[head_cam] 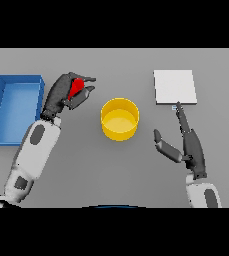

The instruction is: Pick up the red beaker and tilt it to pour out 1 green nut into yellow bowl. Pick up the yellow bowl and place it on the metallic measuring scale.

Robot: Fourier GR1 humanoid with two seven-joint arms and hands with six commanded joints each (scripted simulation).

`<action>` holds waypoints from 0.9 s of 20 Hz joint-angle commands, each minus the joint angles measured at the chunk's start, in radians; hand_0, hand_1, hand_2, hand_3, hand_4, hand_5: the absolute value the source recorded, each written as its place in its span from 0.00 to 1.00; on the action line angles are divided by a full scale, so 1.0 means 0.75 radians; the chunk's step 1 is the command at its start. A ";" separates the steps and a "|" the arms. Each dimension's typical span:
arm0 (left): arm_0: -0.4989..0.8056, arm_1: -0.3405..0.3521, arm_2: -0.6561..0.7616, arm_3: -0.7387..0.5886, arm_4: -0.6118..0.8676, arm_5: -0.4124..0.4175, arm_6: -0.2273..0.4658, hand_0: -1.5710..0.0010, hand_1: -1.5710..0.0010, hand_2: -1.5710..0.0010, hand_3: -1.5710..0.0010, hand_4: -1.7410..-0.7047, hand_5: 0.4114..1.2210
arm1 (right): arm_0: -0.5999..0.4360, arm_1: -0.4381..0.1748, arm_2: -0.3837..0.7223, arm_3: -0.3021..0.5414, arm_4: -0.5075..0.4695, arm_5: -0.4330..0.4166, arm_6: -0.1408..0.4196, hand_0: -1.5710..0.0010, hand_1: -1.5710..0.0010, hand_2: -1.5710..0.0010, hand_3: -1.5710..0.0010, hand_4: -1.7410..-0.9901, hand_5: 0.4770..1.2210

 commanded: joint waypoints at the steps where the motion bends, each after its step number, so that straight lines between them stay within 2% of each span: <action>1: -0.006 0.020 -0.026 -0.002 -0.021 -0.018 0.013 0.01 0.01 0.01 0.01 0.01 0.87 | 0.009 -0.001 -0.001 -0.011 -0.012 0.007 -0.002 1.00 1.00 1.00 1.00 0.66 0.29; 5: -0.025 0.069 -0.071 0.028 -0.039 -0.050 0.009 0.01 0.01 0.01 0.01 0.01 0.87 | 0.002 0.000 -0.001 -0.030 -0.014 0.008 0.025 1.00 1.00 1.00 1.00 0.66 0.31; 10: -0.171 0.180 -0.313 0.082 -0.321 -0.087 0.031 0.00 0.00 0.00 0.00 0.00 0.90 | -0.001 -0.001 0.004 -0.033 -0.015 0.019 0.039 1.00 1.00 1.00 1.00 0.63 0.33; 14: -0.301 0.231 -0.493 0.154 -0.517 -0.128 0.038 0.00 0.00 0.00 0.00 0.00 0.95 | -0.004 -0.003 -0.005 -0.012 -0.027 0.024 0.025 1.00 1.00 1.00 1.00 0.63 0.33; 16: -0.390 0.242 -0.569 0.212 -0.585 -0.185 0.039 0.00 0.00 0.00 0.00 0.00 0.96 | 0.001 -0.004 -0.006 -0.013 -0.029 0.025 0.010 1.00 1.00 1.00 1.00 0.63 0.32; 17: -0.438 0.249 -0.602 0.258 -0.613 -0.215 0.021 0.00 0.00 0.00 0.00 0.05 0.97 | 0.014 -0.005 -0.002 -0.021 -0.033 0.030 -0.022 1.00 1.00 1.00 1.00 0.64 0.32; 18: -0.467 0.249 -0.649 0.288 -0.650 -0.237 0.004 0.00 0.00 0.00 0.00 0.09 0.98 | 0.012 0.003 -0.002 -0.019 -0.025 0.018 -0.007 1.00 1.00 1.00 1.00 0.64 0.31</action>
